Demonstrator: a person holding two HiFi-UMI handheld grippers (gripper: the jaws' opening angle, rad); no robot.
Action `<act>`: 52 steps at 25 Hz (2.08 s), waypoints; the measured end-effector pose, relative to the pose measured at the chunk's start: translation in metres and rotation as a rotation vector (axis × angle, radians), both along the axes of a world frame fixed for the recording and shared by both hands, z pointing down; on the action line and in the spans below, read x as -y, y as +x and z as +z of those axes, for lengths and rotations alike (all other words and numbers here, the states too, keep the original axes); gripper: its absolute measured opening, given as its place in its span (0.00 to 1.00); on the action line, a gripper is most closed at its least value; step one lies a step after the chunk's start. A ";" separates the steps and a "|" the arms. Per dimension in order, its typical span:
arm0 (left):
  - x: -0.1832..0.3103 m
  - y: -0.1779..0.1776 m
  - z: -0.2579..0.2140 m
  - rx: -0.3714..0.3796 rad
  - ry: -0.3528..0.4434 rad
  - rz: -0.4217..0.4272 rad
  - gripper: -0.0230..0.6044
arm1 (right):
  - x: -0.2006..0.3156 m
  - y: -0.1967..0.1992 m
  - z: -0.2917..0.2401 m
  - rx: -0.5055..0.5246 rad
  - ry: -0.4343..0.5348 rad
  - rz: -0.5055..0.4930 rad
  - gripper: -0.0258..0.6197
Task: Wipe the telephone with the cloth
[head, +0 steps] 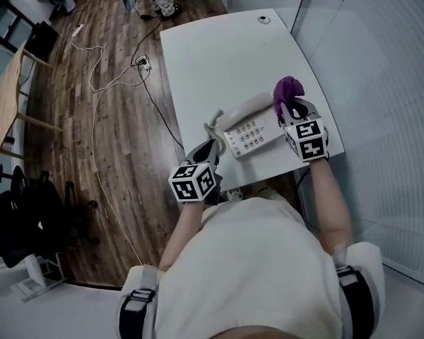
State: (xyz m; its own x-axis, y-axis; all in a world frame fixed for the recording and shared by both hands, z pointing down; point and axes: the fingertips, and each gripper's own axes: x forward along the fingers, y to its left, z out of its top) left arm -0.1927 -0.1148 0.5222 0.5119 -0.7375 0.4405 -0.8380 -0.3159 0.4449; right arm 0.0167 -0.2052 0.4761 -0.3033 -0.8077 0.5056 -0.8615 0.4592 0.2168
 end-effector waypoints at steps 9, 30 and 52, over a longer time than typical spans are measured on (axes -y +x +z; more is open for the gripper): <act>0.009 0.000 0.001 -0.004 -0.006 0.004 0.07 | 0.026 -0.009 0.016 -0.201 0.023 -0.015 0.11; 0.025 -0.020 0.019 -0.012 -0.054 -0.089 0.07 | 0.029 -0.058 0.050 -0.159 -0.044 -0.142 0.11; 0.015 -0.030 0.022 -0.011 -0.065 -0.113 0.07 | -0.001 -0.132 0.057 -0.130 -0.050 -0.342 0.11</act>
State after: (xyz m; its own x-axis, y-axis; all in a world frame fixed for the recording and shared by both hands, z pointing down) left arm -0.2232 -0.1296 0.5438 0.4320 -0.7608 0.4843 -0.8617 -0.1897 0.4706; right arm -0.1153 -0.2040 0.5328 -0.4819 -0.6441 0.5941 -0.6231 0.7285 0.2845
